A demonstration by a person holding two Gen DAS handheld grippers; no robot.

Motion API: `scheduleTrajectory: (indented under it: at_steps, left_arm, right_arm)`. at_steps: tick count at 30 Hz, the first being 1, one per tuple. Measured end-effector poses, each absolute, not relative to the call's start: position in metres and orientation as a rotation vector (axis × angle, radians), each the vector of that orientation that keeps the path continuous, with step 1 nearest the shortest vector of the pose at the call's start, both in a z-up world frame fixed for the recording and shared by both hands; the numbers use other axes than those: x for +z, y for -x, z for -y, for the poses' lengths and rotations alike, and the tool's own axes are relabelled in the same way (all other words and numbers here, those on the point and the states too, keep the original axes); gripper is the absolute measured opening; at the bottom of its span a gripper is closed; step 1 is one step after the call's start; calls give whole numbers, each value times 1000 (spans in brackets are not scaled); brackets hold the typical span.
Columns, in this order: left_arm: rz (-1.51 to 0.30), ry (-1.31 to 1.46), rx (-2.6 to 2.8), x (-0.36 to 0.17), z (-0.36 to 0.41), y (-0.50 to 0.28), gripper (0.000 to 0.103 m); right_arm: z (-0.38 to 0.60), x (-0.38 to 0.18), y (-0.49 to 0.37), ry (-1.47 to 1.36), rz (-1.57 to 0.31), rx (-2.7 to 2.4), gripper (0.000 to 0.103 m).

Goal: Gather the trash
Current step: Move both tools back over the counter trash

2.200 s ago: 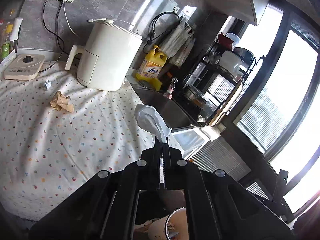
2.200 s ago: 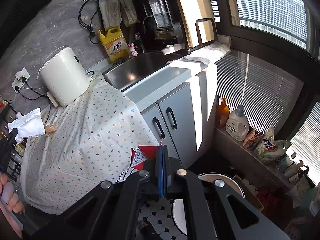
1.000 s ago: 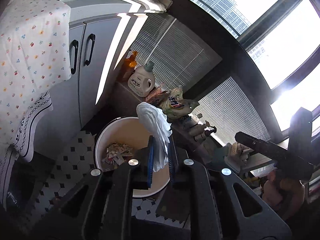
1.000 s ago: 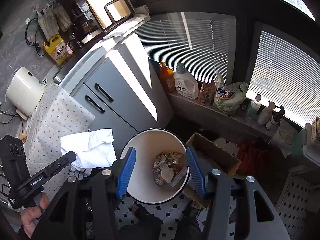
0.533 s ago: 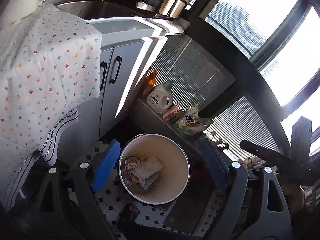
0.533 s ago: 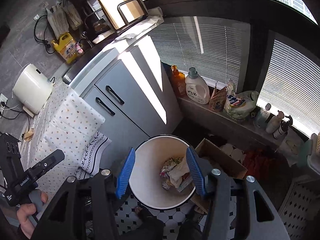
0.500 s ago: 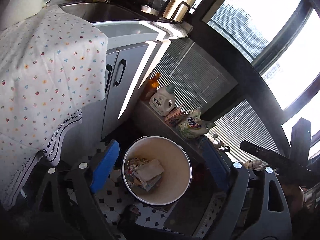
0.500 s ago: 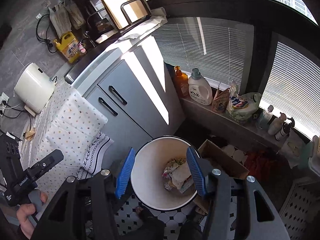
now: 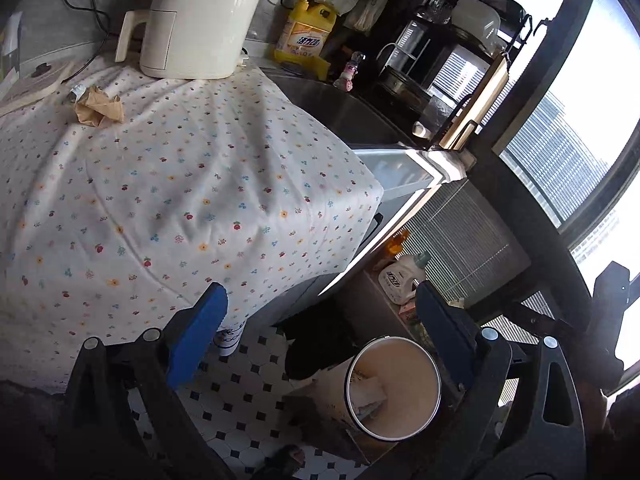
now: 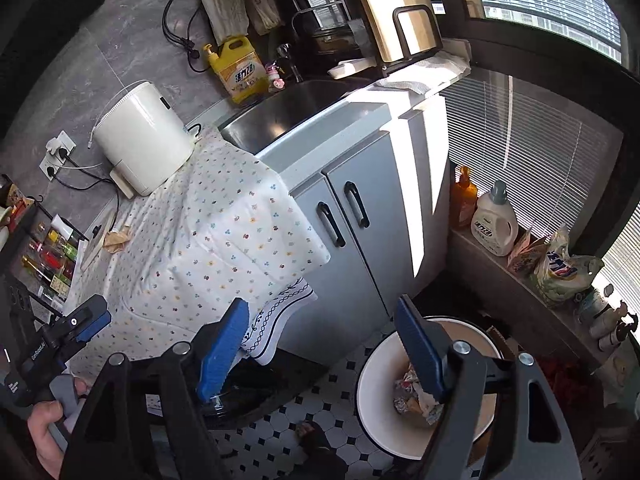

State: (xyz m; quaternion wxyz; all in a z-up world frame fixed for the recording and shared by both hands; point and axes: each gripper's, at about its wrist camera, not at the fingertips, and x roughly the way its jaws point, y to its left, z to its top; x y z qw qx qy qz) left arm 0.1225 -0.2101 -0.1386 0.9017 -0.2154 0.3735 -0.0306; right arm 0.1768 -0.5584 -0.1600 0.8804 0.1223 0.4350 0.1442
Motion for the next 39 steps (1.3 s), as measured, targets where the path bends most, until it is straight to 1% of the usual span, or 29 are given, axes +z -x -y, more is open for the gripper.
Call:
scheduleTrajectory:
  at_steps: [4, 10, 28, 39]
  left_arm:
    - [-741, 469, 3, -131, 168, -114, 94]
    - [-706, 496, 82, -124, 106, -103, 94]
    - [-627, 551, 249, -126, -58, -85, 94]
    - [-624, 548, 286, -135, -127, -95, 94]
  right_arm:
    - [519, -151, -188, -233, -896, 351, 77]
    - [459, -143, -202, -202, -895, 414, 77]
    - [254, -131, -230, -64, -894, 550, 78]
    - [137, -138, -254, 4, -897, 621, 77]
